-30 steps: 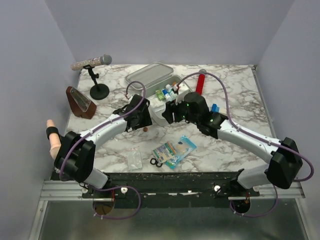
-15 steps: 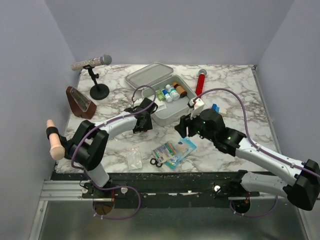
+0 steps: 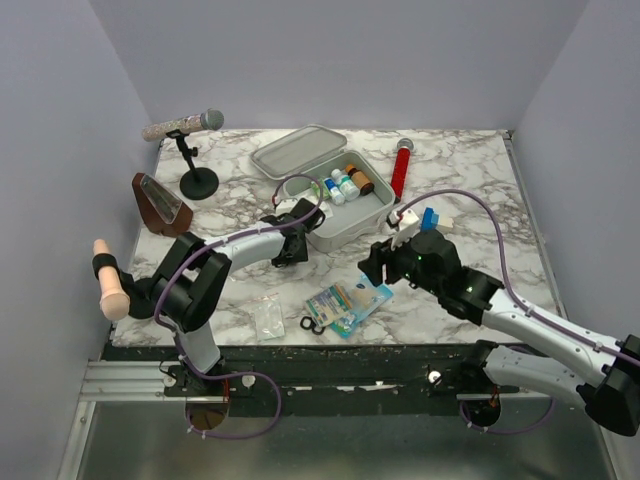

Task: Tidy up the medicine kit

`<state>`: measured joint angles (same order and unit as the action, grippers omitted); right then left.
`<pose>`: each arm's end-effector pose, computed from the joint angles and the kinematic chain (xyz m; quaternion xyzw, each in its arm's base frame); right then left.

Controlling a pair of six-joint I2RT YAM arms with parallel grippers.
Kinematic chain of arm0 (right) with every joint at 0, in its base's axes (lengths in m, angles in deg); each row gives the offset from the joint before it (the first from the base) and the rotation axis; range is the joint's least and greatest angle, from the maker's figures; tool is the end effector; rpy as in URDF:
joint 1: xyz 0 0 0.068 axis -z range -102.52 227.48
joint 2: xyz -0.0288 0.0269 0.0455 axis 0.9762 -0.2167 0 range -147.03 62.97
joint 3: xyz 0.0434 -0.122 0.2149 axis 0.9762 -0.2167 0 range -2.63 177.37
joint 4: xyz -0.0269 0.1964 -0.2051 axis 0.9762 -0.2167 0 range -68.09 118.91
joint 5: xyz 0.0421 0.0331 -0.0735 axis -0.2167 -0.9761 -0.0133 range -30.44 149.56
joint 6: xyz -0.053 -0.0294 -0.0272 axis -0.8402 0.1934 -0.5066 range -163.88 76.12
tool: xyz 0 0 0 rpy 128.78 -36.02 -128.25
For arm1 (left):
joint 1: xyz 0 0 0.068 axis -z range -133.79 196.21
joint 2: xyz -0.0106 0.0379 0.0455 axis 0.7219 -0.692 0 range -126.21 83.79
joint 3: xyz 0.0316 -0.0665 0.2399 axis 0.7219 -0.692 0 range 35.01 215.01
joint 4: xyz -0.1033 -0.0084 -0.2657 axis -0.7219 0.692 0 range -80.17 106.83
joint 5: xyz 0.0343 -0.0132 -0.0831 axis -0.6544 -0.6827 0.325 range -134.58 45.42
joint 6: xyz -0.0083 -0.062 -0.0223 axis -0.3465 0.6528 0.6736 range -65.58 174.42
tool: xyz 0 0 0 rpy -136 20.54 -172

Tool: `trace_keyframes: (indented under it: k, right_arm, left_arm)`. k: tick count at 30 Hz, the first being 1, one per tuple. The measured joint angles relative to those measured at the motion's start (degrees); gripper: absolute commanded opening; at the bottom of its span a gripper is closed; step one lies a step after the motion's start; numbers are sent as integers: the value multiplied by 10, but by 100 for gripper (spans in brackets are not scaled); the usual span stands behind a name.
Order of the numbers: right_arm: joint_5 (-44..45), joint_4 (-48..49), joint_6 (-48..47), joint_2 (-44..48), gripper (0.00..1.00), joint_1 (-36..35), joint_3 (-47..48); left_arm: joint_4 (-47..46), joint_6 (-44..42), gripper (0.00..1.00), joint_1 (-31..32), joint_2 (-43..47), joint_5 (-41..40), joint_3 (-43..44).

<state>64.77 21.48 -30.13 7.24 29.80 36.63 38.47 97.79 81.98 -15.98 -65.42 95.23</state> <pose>0.1892 0.2008 0.2425 -0.2206 0.8081 0.2456 0.4879 0.2975 -0.1913 0.1112 -0.0981 0.9613 0.0184 0.2566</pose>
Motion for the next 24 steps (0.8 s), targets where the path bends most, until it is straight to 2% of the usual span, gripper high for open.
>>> trace_keyframes:
  k: [4, 13, 17, 24]
  right_arm:
    - [0, -1, 5, 14, 66, 0, -17]
    - [1, -14, 10, 32, 65, 0, -25]
    - [1, -16, 10, 33, 65, 0, -25]
    - [1, -19, 11, 33, 65, 0, -24]
  left_arm:
    - [0, 0, 49, 0, -7, -2, 8]
    - [-10, -1, 31, 0, -21, -10, 20]
    - [-23, -3, 20, 0, -17, -13, 12]
    - [-22, 0, 10, 0, 26, -22, -28]
